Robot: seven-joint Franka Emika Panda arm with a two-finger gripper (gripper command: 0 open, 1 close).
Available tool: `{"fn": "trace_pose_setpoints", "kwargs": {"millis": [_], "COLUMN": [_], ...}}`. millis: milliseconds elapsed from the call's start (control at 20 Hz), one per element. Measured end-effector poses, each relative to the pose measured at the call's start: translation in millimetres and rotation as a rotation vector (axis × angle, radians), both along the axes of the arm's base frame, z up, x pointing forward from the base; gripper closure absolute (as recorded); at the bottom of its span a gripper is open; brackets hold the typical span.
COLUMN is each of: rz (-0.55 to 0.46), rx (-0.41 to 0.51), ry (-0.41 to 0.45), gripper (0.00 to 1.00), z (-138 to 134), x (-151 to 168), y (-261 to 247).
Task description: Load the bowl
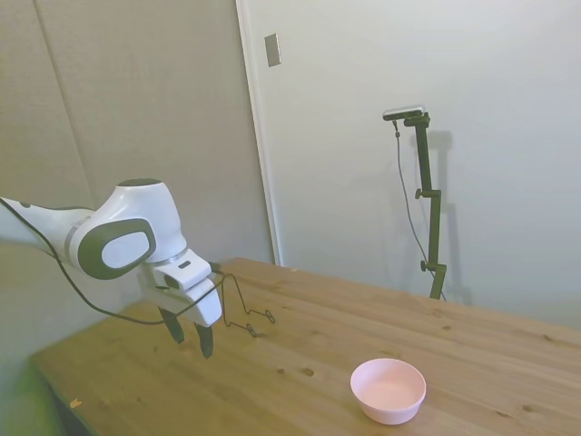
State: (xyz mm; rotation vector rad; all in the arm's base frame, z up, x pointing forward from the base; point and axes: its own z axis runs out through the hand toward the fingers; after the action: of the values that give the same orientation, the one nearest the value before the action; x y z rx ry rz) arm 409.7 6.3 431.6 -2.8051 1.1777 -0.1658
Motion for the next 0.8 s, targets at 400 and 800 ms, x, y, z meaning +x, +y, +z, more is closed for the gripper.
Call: {"fn": "trace_pose_setpoints", "kwargs": {"millis": [400,800], "rz": [-0.09,-0.222], "rx": [-0.136,-0.214], "ry": [-0.012,-0.065], "gripper": [0.0,0.0], "z": [41,45], "x": [11,53], "y": [-74,-190]}}
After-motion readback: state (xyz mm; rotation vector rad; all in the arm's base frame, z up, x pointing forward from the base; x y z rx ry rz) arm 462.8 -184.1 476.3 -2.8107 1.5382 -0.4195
